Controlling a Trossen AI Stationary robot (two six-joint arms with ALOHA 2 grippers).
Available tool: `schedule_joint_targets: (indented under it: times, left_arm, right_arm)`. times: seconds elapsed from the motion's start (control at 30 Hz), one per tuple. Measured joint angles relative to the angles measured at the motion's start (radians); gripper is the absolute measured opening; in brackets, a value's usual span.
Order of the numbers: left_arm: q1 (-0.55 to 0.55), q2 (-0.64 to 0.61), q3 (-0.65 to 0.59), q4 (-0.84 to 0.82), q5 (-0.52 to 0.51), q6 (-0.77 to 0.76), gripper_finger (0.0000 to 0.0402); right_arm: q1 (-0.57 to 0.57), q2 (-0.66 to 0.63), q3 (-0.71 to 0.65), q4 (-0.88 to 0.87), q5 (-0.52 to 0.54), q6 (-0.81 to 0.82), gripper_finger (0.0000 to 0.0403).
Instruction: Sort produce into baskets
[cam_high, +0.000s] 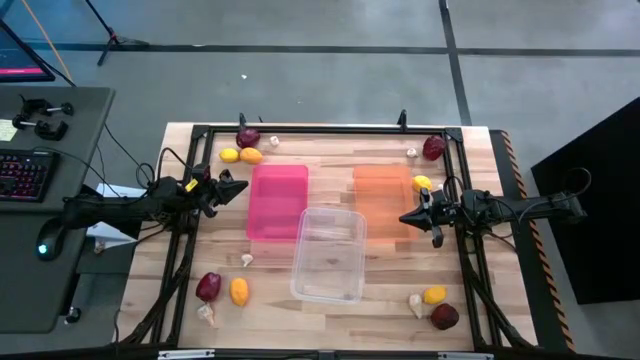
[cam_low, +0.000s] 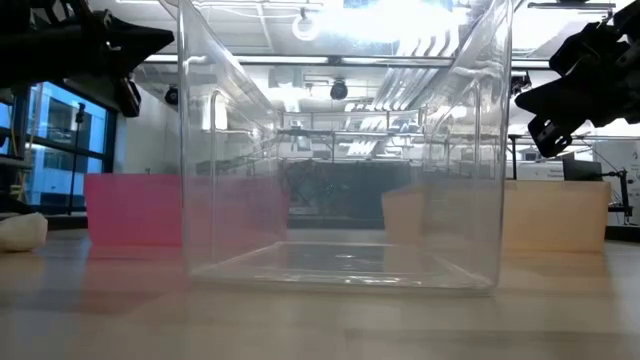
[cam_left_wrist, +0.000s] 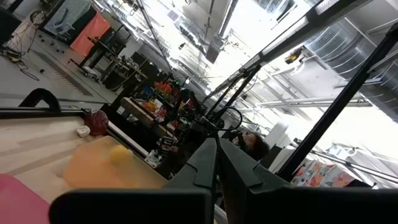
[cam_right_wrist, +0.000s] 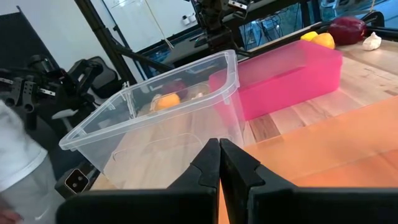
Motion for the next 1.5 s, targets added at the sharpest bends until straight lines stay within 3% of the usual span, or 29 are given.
schedule_joint_targets:
  times: [1.07,1.17,1.3,1.5]
  left_arm:
    - [0.000,0.000,0.000,0.004,-0.012,0.007,0.0003]
    - [0.002,0.005,0.000,0.068,-0.219,0.048,0.0003]
    - [0.002,0.005,0.000,0.138,-0.549,-0.031,0.0003]
    - [0.002,0.005,0.000,0.187,-0.791,-0.270,0.0003]
  right_arm:
    - [0.000,0.000,0.000,0.000,0.001,0.000,0.0000]
    - [0.000,0.000,0.000,0.000,0.001,0.000,0.0000]
    - [0.000,0.000,0.000,0.000,0.002,0.000,0.0000]
    - [0.000,0.000,0.000,0.000,0.005,0.000,0.0000]
